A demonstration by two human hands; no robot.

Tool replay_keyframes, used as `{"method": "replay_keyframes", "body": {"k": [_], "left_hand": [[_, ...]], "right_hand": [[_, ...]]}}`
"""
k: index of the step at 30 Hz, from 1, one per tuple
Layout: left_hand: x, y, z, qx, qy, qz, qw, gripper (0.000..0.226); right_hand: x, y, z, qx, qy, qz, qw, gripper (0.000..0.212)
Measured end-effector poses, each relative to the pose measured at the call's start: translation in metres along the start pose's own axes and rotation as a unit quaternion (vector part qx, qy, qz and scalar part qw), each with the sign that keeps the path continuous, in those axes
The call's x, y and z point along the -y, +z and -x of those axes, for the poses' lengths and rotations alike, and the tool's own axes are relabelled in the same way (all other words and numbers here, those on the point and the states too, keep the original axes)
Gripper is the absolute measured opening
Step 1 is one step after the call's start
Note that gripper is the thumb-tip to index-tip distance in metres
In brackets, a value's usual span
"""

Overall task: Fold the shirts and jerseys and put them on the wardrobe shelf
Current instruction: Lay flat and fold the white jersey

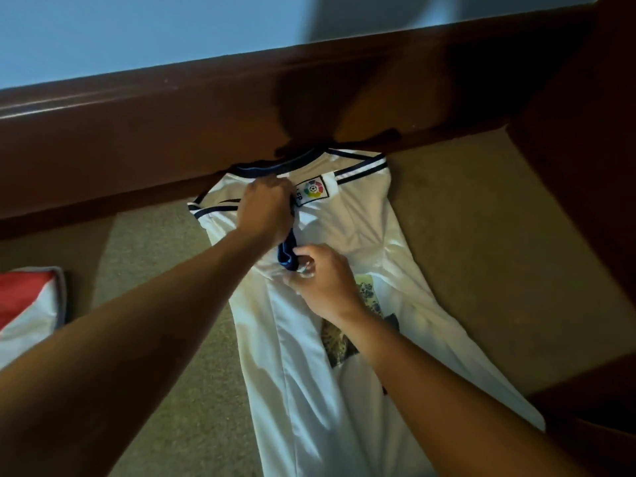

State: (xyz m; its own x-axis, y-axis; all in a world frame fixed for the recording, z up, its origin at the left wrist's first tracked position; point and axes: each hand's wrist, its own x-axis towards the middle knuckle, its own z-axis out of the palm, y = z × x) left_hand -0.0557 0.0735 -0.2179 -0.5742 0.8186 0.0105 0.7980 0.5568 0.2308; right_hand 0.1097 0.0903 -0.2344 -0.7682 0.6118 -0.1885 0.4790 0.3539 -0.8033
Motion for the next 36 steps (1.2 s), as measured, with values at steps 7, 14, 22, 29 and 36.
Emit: {"method": "replay_keyframes", "body": {"k": [7,14,22,29,36], "left_hand": [[-0.121,0.027,0.068,-0.039,0.253,0.064,0.965,0.044],[-0.235,0.066,0.138,0.061,0.316,0.076,0.944,0.030],[-0.259,0.060,0.171,0.128,0.293,-0.030,0.947,0.030],[-0.230,0.046,0.224,-0.050,0.244,0.102,0.963,0.011],[-0.202,0.021,0.281,-0.089,0.039,0.265,0.959,0.020]], "right_hand": [[-0.062,-0.078,0.073,-0.198,0.059,0.049,0.977,0.028],[-0.144,-0.114,0.189,-0.238,0.145,0.342,0.898,0.037],[-0.169,-0.125,0.248,-0.274,0.103,0.343,0.893,0.036],[-0.156,-0.109,0.281,-0.282,0.016,0.302,0.910,0.015],[-0.103,-0.073,0.331,-0.235,-0.063,0.291,0.925,0.020]]}}
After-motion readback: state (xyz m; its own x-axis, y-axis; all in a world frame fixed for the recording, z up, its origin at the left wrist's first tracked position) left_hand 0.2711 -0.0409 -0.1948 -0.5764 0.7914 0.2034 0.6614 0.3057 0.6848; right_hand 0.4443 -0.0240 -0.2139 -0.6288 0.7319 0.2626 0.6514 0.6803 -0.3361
